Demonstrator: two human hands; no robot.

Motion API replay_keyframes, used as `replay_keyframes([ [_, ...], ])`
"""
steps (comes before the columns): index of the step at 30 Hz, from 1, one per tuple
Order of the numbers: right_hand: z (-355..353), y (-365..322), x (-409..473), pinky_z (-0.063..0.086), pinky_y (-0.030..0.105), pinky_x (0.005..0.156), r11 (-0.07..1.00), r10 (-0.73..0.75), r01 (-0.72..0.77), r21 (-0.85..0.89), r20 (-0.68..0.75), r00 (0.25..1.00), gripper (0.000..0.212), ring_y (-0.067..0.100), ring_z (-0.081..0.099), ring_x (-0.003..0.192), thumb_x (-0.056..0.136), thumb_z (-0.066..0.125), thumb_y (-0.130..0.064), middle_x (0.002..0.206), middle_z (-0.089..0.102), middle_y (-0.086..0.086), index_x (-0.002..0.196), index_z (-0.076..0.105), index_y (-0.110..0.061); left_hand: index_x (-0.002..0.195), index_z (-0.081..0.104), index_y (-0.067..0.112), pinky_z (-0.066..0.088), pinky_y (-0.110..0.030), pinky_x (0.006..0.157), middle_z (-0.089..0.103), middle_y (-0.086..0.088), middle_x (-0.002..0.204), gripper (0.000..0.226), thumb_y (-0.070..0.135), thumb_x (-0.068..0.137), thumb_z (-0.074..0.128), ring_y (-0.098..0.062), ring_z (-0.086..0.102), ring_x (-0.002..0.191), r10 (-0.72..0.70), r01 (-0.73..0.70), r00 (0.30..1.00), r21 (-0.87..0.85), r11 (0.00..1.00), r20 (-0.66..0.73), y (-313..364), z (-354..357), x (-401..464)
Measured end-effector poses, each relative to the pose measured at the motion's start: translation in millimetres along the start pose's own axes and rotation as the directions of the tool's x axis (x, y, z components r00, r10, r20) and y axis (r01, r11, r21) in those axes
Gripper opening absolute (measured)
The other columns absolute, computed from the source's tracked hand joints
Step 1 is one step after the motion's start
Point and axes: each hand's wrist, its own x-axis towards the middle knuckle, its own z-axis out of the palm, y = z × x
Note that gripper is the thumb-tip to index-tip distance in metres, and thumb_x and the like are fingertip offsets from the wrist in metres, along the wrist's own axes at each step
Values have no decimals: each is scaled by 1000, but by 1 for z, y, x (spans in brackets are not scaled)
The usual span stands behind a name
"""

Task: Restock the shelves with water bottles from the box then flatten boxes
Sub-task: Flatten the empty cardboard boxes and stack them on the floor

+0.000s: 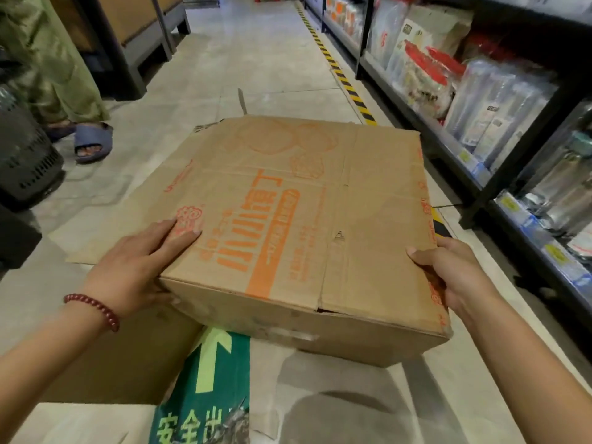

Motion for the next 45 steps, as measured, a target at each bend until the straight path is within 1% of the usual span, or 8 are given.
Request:
replay_keyframes([
  [13,2,15,-24,43,29,57,1000,-26,25,-18,-100,995,17,22,61,76,89,61,-2,88,65,6,104,61,-11,148,6,46,52,-50,82,45,-16,142,144,6,40,92,-40,60,103,85,-88,995,57,995,53,-9,-14,-23],
  [18,1,14,-25,45,29,60,1000,-24,25,8,-82,996,20,22,61,76,89,60,1,87,65,5,99,60,-15,148,25,29,50,-48,78,53,-10,134,152,38,13,95,-29,64,105,287,-292,956,337,895,67,-27,-32,-16],
  [22,-5,21,-28,43,30,56,1000,-16,15,-7,-66,998,20,20,61,76,90,59,0,88,65,4,101,60,-17,152,15,27,43,-49,81,51,-5,133,162,44,11,93,-25,59,110,249,-299,950,310,903,191,-26,-38,-26],
  [27,-10,47,-33,47,30,59,998,28,-29,-53,-17,999,20,23,65,81,89,61,-2,94,69,8,106,61,-12,151,13,30,45,-42,85,47,-23,136,122,84,50,53,-33,53,117,212,-245,959,171,954,190,21,-31,-40],
  [30,-18,58,-35,50,30,60,987,99,-91,-132,54,994,17,23,66,81,89,62,-3,94,69,8,102,60,-12,151,10,36,36,-47,95,31,-21,147,114,89,56,44,-42,40,129,229,-258,952,133,957,205,53,-24,-36],
  [39,-43,87,-36,51,34,71,924,235,-202,-323,65,970,23,26,63,90,88,62,-4,101,67,9,107,57,-15,146,36,17,50,-55,80,46,-29,137,114,81,52,45,-48,49,119,228,-285,920,142,948,319,108,10,-66],
  [43,-38,111,-41,46,30,64,952,96,-106,-287,-49,994,31,19,59,84,87,64,-3,96,61,2,110,53,-20,148,-19,27,20,-63,109,-11,-26,153,109,63,74,53,-47,0,141,227,-261,910,54,964,346,134,49,-64],
  [45,-31,127,-42,43,24,55,956,23,-40,-291,-61,998,30,12,58,76,87,63,-1,89,61,-2,111,56,-18,137,-38,29,2,-54,116,-33,-18,149,113,43,82,59,-41,-22,140,162,-236,837,79,968,523,140,69,-66],
])
